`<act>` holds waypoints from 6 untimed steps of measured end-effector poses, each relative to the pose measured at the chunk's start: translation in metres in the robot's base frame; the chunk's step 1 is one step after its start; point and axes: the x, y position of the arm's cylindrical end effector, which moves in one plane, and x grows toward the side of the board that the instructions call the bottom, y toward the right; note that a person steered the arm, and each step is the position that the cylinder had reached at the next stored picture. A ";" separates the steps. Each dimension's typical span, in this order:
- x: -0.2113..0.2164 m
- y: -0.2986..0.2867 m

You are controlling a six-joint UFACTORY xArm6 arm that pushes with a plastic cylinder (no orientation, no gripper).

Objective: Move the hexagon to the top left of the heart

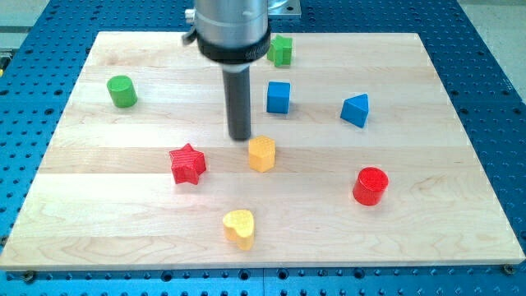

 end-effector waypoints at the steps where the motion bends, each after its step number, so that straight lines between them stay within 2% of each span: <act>1: 0.022 0.010; 2: 0.073 0.012; 3: 0.084 0.079; 5: 0.103 -0.005; 6: 0.110 -0.016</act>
